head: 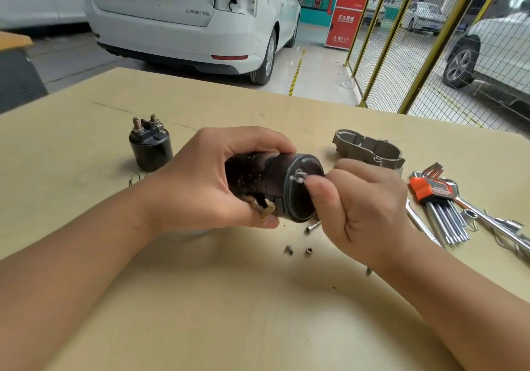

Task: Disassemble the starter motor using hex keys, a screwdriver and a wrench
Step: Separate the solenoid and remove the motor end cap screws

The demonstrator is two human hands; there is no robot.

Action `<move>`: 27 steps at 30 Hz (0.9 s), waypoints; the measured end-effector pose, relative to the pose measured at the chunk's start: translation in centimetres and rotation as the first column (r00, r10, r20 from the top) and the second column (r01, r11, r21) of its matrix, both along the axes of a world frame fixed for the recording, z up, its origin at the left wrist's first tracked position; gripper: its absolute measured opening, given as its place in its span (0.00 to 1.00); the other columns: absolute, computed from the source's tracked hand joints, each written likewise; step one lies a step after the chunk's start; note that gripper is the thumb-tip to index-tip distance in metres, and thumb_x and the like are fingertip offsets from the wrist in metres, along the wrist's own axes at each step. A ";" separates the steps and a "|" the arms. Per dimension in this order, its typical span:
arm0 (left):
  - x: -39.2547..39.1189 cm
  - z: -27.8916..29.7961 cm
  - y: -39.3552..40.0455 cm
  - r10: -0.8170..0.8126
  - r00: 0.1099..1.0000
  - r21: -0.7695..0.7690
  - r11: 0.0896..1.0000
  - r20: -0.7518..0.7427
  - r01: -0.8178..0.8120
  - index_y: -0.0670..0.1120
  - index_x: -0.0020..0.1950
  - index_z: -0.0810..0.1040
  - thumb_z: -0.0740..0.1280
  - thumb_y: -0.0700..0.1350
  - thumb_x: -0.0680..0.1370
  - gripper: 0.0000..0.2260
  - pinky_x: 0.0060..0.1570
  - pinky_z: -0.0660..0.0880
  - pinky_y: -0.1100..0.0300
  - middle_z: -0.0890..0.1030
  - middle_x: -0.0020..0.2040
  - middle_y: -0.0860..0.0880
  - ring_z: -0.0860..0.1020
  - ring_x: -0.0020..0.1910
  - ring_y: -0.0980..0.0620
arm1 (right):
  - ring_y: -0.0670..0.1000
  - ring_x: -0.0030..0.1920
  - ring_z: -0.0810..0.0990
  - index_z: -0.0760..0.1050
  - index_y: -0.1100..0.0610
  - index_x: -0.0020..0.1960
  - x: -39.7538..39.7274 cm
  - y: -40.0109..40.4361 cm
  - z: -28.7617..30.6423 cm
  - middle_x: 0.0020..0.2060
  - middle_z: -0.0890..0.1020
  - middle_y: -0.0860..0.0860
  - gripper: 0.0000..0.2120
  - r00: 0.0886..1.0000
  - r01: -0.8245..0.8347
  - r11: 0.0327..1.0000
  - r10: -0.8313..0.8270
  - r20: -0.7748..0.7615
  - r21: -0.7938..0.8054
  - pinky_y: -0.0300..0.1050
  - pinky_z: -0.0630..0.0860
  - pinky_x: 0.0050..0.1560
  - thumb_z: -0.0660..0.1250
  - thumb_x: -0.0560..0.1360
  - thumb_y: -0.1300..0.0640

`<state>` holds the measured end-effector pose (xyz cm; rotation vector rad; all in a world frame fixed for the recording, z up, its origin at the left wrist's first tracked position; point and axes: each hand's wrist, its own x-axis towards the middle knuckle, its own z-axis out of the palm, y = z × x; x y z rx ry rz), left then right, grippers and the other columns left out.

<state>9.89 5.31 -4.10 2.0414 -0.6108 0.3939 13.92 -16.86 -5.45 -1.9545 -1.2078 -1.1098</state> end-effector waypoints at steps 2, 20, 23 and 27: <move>0.0 -0.2 -0.2 0.003 1.000 0.004 1.000 -0.005 -0.003 0.56 0.62 0.82 0.86 0.42 0.60 0.33 0.55 0.82 0.59 0.86 0.54 0.53 0.85 0.52 0.53 | 0.55 0.24 0.64 0.69 0.62 0.30 -0.2 -0.5 -0.1 0.29 0.64 0.50 0.28 1.000 0.009 0.999 -0.009 0.004 -0.043 0.46 0.62 0.23 0.53 0.86 0.51; 0.2 -0.7 -1.8 0.155 0.988 0.048 0.987 0.017 -0.155 0.55 0.60 0.83 0.88 0.41 0.59 0.32 0.54 0.81 0.59 0.85 0.50 0.55 0.84 0.50 0.52 | 0.46 0.25 0.66 0.67 0.51 0.31 -1.6 -3.0 0.7 0.23 0.68 0.45 0.24 0.647 0.031 0.984 -0.154 -0.747 -0.177 0.40 0.59 0.28 0.52 0.81 0.39; 0.4 -0.8 -1.9 0.160 0.987 0.071 0.984 0.022 -0.161 0.55 0.60 0.83 0.88 0.42 0.59 0.32 0.54 0.80 0.62 0.85 0.50 0.56 0.84 0.50 0.53 | 0.46 0.30 0.70 0.69 0.50 0.36 -1.3 -3.1 1.0 0.26 0.70 0.44 0.23 0.786 0.093 0.932 -0.285 -0.548 -0.351 0.45 0.65 0.32 0.50 0.84 0.40; 0.5 -0.9 -1.9 0.166 0.986 0.097 0.981 0.016 -0.167 0.55 0.61 0.84 0.88 0.41 0.59 0.32 0.54 0.78 0.68 0.85 0.50 0.58 0.84 0.50 0.56 | 0.46 0.33 0.68 0.72 0.56 0.41 -0.6 -3.8 0.8 0.31 0.72 0.42 0.10 0.881 0.091 0.939 -0.231 -0.413 -0.331 0.40 0.65 0.35 0.71 0.77 0.56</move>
